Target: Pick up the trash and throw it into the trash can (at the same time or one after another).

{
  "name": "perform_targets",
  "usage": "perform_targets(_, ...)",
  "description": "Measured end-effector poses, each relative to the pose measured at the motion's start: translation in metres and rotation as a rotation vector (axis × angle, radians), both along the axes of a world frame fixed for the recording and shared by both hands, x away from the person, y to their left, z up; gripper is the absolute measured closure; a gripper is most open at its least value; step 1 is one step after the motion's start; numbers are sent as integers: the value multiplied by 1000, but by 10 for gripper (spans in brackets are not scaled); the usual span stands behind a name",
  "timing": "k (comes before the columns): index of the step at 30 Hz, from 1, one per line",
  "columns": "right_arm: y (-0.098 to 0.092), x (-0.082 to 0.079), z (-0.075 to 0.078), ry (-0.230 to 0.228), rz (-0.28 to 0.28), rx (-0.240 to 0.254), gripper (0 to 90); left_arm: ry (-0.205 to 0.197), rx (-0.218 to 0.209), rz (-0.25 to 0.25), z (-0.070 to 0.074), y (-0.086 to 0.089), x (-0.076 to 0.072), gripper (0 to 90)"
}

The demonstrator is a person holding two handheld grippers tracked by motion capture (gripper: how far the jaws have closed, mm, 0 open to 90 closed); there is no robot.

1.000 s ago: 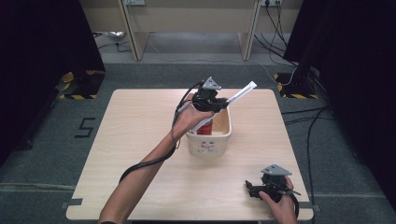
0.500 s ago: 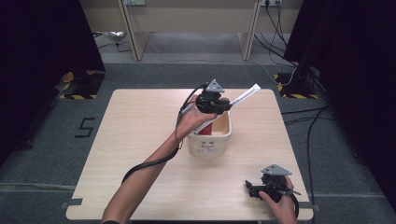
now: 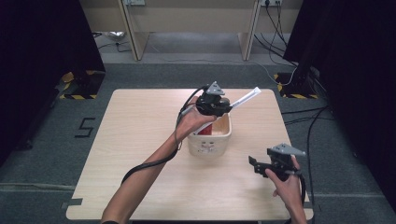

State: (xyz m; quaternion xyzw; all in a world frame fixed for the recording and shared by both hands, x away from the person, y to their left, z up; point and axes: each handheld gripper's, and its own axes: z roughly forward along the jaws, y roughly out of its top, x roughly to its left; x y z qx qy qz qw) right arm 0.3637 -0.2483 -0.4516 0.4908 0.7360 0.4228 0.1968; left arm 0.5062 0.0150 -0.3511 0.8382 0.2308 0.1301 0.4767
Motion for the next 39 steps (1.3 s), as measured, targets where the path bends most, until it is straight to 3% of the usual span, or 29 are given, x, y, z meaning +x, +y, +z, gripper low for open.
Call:
perform_targets(1,-1,13,11,-9,15,40,154,-1,1,-1,0,0,0,789)
perform_targets(2,-1,13,11,-9,15,40,154,-1,5,-3,0,0,0,789)
perform_targets(6,2,40,35,-28,27,96,154,-3,6,-4,-1,-1,-1,789)
perform_targets(10,6,65,51,-28,32,147,156,-17,9,-13,-1,-2,-3,789)
perform_targets(15,5,98,64,-23,25,252,159,-23,15,-24,-1,-3,-4,789)
perform_targets(19,7,106,72,-40,14,248,168,-29,19,-26,1,-3,-5,789)
perform_targets(21,8,112,78,-44,24,285,168,-34,21,-29,1,-3,-6,789)
perform_targets(27,16,121,86,-42,25,310,183,-42,24,-43,0,-6,-9,788)
perform_targets(32,23,131,83,-8,35,339,274,-49,27,-53,0,-5,-9,785)
perform_targets(33,27,133,83,-11,50,375,342,-48,24,-54,0,-5,-9,785)
perform_targets(35,28,134,83,-11,56,392,359,-53,25,-57,0,-4,-8,783)
perform_targets(38,30,137,83,-25,52,428,516,-52,24,-52,2,-2,-8,758)
perform_targets(39,30,137,83,-25,52,428,516,-49,27,-51,3,-1,-8,758)
